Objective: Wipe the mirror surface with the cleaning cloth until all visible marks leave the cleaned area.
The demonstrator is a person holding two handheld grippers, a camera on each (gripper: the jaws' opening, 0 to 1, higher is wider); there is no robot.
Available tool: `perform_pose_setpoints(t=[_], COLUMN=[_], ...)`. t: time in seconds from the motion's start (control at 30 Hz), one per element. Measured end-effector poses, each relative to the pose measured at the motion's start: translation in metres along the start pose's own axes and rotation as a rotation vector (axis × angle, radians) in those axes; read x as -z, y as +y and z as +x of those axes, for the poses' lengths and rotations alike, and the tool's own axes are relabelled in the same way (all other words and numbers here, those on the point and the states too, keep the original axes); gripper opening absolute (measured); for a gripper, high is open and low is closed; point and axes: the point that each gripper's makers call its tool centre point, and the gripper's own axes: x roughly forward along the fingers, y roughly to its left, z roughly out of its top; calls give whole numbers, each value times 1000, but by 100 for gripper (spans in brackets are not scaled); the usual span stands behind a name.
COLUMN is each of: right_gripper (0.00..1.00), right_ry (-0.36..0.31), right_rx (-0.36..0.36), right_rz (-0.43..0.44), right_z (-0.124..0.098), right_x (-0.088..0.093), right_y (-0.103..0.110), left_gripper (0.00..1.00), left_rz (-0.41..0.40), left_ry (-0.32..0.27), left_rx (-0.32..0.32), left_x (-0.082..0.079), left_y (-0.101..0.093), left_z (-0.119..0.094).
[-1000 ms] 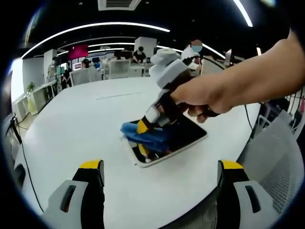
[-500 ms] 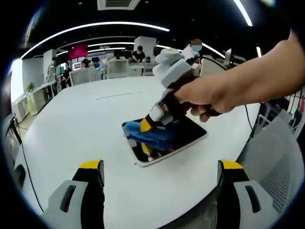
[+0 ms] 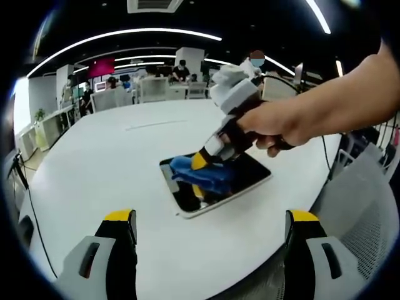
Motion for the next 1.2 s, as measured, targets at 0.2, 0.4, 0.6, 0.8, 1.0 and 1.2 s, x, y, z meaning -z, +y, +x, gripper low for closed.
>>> perform_pose_setpoints(t=[0.2,0.4,0.6,0.8,1.0,1.2], right_gripper=[0,0,0,0,0,0], right_ry=[-3,-3,-1,-6,-11,-18], right_rx=[3,8,12,18,23,30], right_rz=[2,7,11,13,11,22], right_z=[-2,-5,-10,-13,-16,-22], right_x=[1,3,6,9,11,14], right_y=[-4,-12,-20,-24,-30,-40], left_gripper=[99,99,99,99,99,99], left_rz=[0,0,0,0,0,-1], left_ry=[0,0,0,0,0,-1], left_rx=[-1,-2,-2,-5,-6,-8], left_x=[0,0,-1,0,0,0], left_y=[0,0,0,0,1,1], left_z=[0,0,0,0,0,0])
